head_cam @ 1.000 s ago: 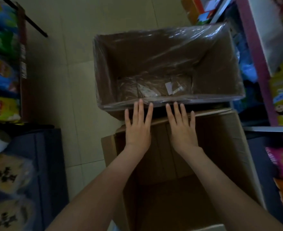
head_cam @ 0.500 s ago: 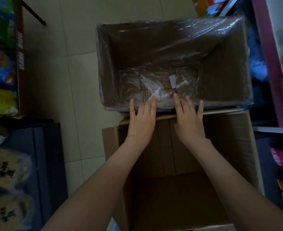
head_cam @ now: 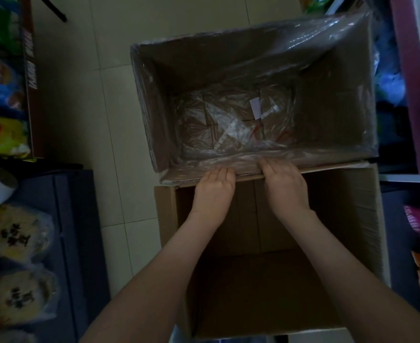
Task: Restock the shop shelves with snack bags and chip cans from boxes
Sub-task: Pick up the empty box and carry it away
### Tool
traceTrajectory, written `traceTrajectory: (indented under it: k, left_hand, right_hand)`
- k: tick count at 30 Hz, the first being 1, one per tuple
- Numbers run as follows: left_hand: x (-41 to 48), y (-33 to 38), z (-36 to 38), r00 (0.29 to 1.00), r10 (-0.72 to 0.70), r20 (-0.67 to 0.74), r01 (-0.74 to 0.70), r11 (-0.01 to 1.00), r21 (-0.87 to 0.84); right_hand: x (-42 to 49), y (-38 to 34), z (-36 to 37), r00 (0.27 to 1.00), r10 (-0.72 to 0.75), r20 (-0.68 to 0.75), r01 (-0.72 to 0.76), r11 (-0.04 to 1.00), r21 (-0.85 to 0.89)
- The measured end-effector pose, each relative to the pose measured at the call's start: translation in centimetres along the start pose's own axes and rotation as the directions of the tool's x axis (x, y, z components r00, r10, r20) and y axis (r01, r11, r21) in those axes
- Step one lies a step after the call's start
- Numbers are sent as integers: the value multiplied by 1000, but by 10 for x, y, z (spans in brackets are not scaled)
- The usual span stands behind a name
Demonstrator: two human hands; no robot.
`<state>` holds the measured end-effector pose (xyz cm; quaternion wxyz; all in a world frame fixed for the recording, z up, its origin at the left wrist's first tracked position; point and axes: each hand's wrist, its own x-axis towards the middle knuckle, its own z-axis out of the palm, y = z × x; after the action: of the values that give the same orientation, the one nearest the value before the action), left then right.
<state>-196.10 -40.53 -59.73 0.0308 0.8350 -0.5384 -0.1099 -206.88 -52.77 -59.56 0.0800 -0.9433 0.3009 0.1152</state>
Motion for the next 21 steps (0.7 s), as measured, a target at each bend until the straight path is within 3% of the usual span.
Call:
traceTrajectory:
  k: [4, 10, 12, 16, 21]
  left_hand:
    - [-2, -7, -14, 999, 28, 39, -26, 999, -37]
    - [-24, -9, -53, 994, 71, 81, -65, 996, -67]
    - [-32, -8, -76, 995, 70, 69, -65, 996, -60]
    - [-43, -11, -146, 997, 68, 31, -68, 998, -6]
    - [-34, -8, -270, 997, -20, 81, 10, 993, 121]
  right_hand:
    - [11, -4, -21, 981, -149, 123, 160, 983, -85]
    - [-7, -12, -50, 945, -198, 262, 227, 970, -86]
    - [-17, -20, -73, 945, -220, 242, 253, 961, -115]
    - [-28, -31, -136, 949, -312, 41, 314, 948, -56]
    - [-27, -41, -244, 910, -412, -37, 411, 911, -35]
